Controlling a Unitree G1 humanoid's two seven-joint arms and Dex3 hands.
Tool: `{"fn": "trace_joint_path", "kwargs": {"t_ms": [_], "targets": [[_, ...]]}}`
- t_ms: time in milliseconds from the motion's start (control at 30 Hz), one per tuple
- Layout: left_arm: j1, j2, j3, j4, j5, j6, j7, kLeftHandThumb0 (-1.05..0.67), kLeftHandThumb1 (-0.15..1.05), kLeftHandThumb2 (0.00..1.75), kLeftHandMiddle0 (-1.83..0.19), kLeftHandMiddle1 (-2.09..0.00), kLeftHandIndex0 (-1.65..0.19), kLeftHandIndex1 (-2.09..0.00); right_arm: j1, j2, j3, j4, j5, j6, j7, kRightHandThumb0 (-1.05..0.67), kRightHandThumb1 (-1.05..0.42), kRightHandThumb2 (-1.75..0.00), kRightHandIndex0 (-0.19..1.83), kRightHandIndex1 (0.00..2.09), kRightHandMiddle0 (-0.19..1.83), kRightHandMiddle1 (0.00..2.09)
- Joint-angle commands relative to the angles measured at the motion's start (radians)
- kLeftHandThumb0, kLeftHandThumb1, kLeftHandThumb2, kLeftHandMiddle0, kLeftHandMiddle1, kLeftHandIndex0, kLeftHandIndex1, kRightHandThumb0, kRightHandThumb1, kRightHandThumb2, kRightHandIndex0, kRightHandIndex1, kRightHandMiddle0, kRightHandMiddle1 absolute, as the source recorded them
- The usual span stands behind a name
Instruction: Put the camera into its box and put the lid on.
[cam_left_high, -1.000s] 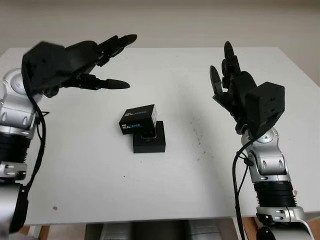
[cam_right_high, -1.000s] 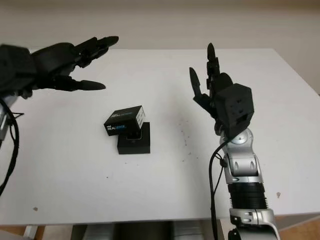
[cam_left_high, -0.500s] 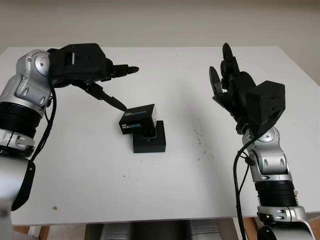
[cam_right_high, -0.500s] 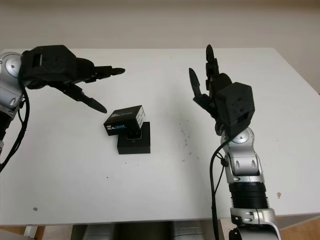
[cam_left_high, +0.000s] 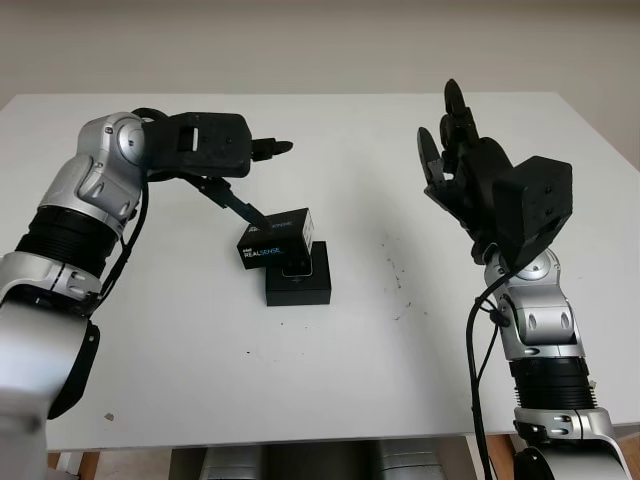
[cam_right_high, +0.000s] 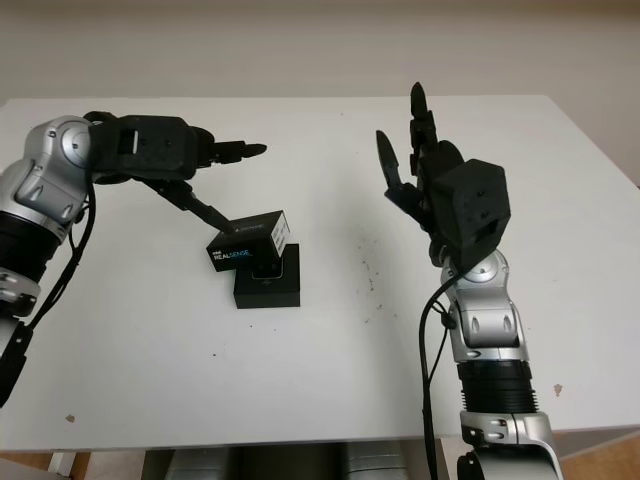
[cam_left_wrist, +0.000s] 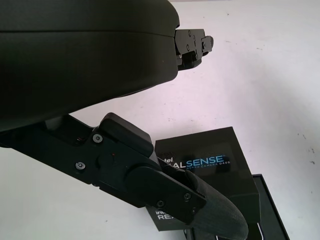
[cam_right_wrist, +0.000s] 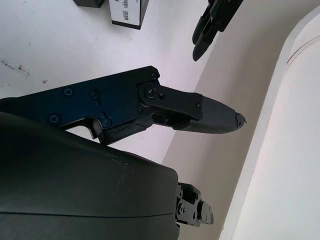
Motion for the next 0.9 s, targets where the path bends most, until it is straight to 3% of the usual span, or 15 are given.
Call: {"fn": "trace_joint_path", "kwargs": {"t_ms": [0,67,100,200,233,533,867], "targets": [[0.003,-0.021,-0.002,0.033,-0.005,0.003,0.009,-0.96,0.90,0.06,0.10,-0.53,0.12,-0.06,-0.012,-0.011,-0.006,-0.021,0.003,0.002,-0.003,-0.65,-1.05,-0.61,-0.19,0.03,-0.19,0.02],[0.000,-0.033,-0.007,0.057,-0.001,0.000,0.015,-0.96,0.90,0.06,0.17,-1.19,0.12,-0.06,-0.010,-0.012,-0.006,-0.027,0.001,0.007,-0.004,-0.65,-1.05,-0.61,-0.19,0.03,-0.19,0.03],[-0.002,-0.032,-0.017,0.063,0.010,-0.017,0.017,-0.95,0.91,0.06,0.18,-0.85,0.12,-0.06,-0.009,-0.012,-0.005,-0.030,0.001,0.009,-0.004,-0.65,-1.05,-0.61,-0.19,0.03,-0.19,0.03],[-0.011,-0.031,-0.036,0.089,0.032,-0.065,0.022,-0.90,0.92,0.06,0.14,-0.26,0.10,-0.06,-0.006,-0.015,-0.005,-0.027,0.004,-0.005,0.003,-0.65,-1.05,-0.61,-0.19,0.03,-0.19,0.01],[-0.014,-0.033,-0.040,0.098,0.037,-0.069,0.024,-0.89,0.92,0.05,0.12,-0.19,0.10,-0.07,-0.006,-0.016,-0.005,-0.025,0.005,-0.009,0.005,-0.65,-1.05,-0.61,-0.19,0.03,-0.19,0.01],[-0.013,-0.042,-0.046,0.118,0.065,-0.081,0.040,-0.86,0.90,0.05,-0.16,-0.16,-0.12,-0.16,-0.013,-0.009,-0.003,-0.014,0.004,-0.002,0.000,-0.65,-1.05,-0.62,-0.19,0.04,-0.19,0.02],[0.007,-0.044,-0.049,0.115,0.069,-0.107,0.047,-0.84,0.90,0.06,-0.09,-0.08,-0.07,-0.13,-0.007,-0.015,0.000,-0.032,-0.008,0.014,-0.002,-0.65,-1.05,-0.62,-0.19,0.05,-0.19,0.04]]}}
